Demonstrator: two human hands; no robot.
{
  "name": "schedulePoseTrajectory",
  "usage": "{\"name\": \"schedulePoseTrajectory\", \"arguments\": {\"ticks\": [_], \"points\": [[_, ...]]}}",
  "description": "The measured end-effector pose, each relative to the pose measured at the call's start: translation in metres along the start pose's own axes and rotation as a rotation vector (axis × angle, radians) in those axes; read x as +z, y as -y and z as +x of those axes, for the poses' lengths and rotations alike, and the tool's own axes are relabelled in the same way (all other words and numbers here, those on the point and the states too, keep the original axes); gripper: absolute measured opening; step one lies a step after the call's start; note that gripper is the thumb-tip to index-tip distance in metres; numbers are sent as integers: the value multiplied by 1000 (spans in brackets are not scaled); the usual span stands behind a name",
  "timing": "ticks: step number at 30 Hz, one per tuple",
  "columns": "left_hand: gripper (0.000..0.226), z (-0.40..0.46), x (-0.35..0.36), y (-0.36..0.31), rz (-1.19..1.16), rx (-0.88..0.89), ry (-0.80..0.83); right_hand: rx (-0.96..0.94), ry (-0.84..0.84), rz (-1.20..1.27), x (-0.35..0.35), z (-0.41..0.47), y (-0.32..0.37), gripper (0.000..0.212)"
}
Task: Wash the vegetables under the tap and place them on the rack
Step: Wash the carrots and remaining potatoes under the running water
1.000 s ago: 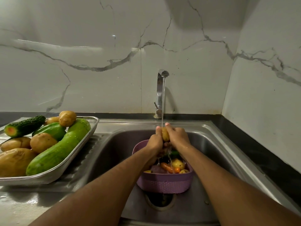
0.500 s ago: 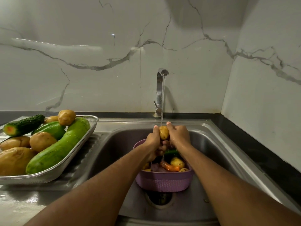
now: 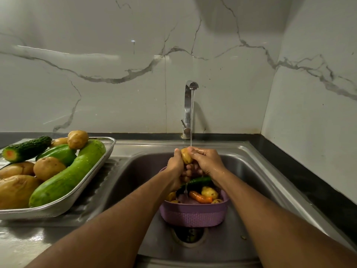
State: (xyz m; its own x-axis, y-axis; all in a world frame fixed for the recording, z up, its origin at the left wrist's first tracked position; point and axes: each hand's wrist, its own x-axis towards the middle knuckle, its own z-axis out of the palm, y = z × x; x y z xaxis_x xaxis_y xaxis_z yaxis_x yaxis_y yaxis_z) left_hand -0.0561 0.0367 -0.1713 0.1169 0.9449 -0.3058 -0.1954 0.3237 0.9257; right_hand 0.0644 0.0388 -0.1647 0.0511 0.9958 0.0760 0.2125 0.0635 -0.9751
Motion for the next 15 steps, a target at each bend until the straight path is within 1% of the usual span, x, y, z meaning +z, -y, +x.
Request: {"name": "schedulePoseTrajectory", "arguments": {"ticks": [4, 7, 10, 12, 15], "points": [[72, 0, -3, -3, -30, -15, 35, 1, -16, -68, -6, 5, -3, 37], [71, 0, -3, -5, -16, -23, 59, 20, -20, -35, -10, 8, -5, 35], [68, -1, 3, -6, 40, 18, 45, 46, -11, 29, -10, 6, -7, 31], [58, -1, 9, -5, 82, 106, 22, 53, -48, 56, -9, 8, -8, 33], [37, 2, 15, -2, 224, 284, 0, 73, -100, 119, -7, 11, -8, 33]]}}
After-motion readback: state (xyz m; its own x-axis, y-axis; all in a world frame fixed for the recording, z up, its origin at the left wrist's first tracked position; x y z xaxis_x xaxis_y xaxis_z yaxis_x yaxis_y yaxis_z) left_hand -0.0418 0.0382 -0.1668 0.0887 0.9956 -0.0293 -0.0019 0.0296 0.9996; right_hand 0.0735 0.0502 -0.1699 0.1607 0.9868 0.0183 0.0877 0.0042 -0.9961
